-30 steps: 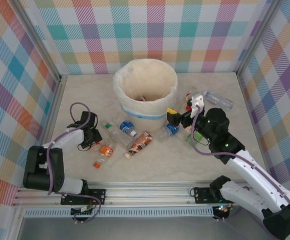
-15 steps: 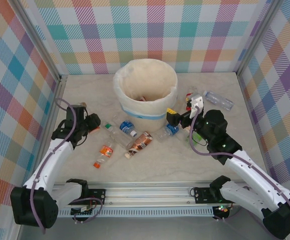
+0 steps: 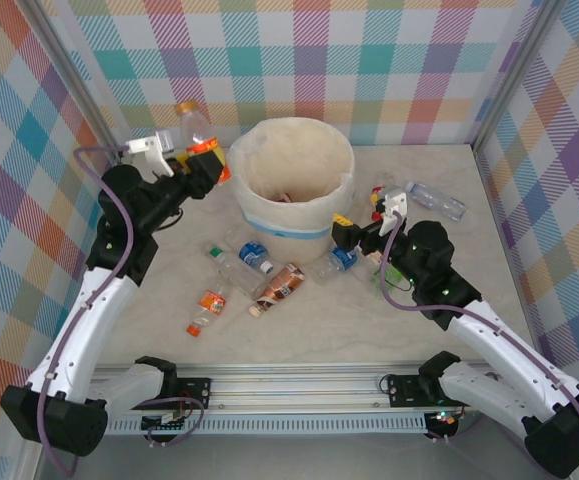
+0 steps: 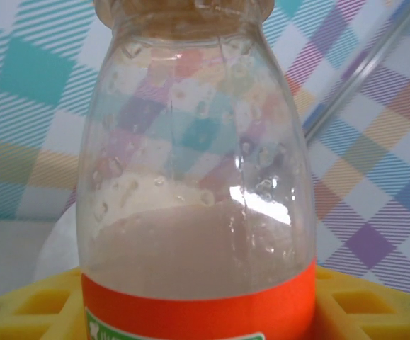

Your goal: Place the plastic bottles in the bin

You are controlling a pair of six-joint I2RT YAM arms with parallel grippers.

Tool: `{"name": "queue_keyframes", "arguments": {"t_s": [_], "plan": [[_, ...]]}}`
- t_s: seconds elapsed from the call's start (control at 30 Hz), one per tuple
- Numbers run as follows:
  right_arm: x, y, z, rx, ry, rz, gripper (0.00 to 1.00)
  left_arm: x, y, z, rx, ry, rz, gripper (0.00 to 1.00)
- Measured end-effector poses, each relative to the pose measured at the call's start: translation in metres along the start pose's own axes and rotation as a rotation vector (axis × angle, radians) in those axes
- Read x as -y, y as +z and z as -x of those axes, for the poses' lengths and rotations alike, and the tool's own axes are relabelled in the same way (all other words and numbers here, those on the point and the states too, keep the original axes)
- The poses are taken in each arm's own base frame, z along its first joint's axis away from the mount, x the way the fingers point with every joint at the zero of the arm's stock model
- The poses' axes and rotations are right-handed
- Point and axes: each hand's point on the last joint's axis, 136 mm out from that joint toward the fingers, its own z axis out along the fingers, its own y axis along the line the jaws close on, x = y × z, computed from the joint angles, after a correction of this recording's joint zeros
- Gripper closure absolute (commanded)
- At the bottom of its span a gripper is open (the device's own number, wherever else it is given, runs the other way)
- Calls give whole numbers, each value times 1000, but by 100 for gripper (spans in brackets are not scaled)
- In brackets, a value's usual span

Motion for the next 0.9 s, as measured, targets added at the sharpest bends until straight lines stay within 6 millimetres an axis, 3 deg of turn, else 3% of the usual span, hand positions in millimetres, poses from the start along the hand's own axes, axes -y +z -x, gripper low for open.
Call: {"name": "queue_keyframes", "arguments": {"t_s": [0.17, 0.33, 0.5, 0.7, 0.9], "plan": [[0, 0, 1, 4, 7, 1, 0, 32, 38, 5, -26, 75, -91, 57], [0, 0, 1, 5, 15, 1, 0, 41, 86, -28, -134, 177, -73, 57], [0, -3, 1, 1, 29, -2, 0, 23, 121, -69, -266, 276, 18, 57], [3, -12, 6, 17, 34, -18, 0, -5, 130, -106, -396, 341, 103, 57], [5, -13, 2, -2, 34, -34, 0, -24, 140, -125, -490, 368, 168, 55]]}}
